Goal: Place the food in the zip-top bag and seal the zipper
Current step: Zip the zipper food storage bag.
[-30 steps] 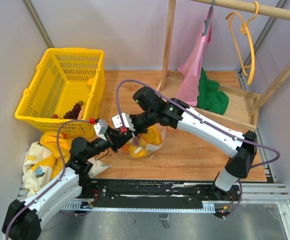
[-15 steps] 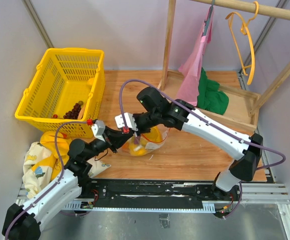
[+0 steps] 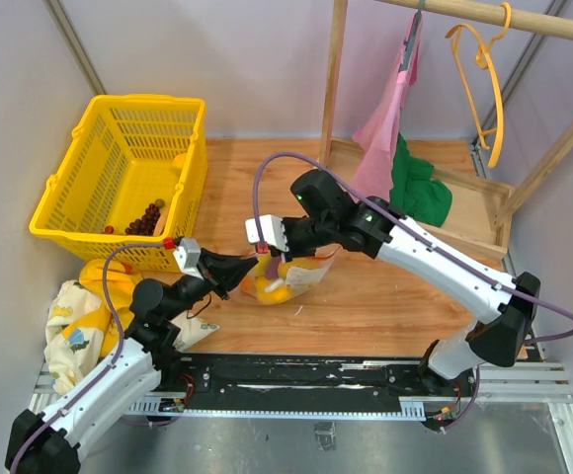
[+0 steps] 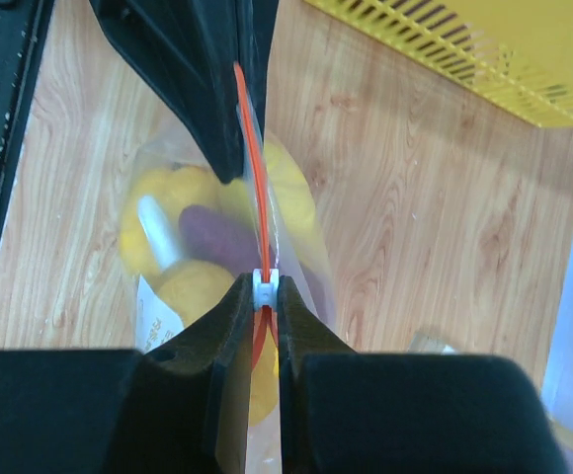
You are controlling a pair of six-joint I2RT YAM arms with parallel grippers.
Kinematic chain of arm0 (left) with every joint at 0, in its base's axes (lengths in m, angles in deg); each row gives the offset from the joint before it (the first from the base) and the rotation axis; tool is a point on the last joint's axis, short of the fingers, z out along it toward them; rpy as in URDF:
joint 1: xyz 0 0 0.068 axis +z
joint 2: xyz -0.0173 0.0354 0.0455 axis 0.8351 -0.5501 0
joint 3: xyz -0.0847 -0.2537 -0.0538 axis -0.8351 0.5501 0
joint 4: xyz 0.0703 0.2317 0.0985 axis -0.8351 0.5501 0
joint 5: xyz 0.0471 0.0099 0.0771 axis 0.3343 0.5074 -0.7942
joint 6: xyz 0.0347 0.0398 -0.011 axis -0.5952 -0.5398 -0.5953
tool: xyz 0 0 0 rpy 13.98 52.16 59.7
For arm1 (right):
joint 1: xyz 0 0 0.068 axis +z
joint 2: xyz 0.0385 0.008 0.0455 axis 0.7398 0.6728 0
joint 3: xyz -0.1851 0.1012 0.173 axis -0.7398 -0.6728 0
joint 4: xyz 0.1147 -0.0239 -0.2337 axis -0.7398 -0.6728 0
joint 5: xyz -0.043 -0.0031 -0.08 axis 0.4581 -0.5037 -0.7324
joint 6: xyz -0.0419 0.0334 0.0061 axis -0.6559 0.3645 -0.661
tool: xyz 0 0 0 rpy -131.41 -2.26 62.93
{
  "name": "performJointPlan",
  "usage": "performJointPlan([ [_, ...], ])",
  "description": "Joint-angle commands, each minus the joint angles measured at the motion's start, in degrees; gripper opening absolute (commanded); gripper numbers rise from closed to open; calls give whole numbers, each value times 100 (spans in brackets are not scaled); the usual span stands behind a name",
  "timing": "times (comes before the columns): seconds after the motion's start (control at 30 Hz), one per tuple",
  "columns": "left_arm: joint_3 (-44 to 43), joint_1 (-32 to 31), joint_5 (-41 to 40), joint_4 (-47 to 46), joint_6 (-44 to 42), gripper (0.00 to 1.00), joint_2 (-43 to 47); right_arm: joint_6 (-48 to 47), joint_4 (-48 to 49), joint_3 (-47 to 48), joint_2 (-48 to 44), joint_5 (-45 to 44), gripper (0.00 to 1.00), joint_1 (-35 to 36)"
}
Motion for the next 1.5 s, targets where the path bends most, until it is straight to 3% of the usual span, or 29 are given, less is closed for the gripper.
performJointPlan([
  [0.0, 60, 19, -446, 15, -62, 0, 122, 71, -358, -129, -350, -769, 1, -267],
  [0.17, -126, 19, -1359, 720, -99, 0, 65, 104, -372, -269, -536, -1142, 1, -290],
  [0.33, -161, 18, -1782, 929, -62, 0, 150, 181, -383, -566, -820, -1439, 1, -382],
  [0.87, -595, 19, -2420, 1618, 28, 1, 12, 541, -256, -849, -1068, -1577, 1, -479],
  [1.13, -1407, 19, -1699, 2320, -17, 45, -85, 635, -150, -836, -1034, -1457, 1, -479],
  [1.33, -2443, 16, -1392, 3531, -540, 64, -161, 766, -77, -840, -1052, -1434, 1, -480],
  [1.47, -2818, 18, -524, 3773, -1102, 73, -437, 827, 24, -876, -1087, -1391, 1, -480],
])
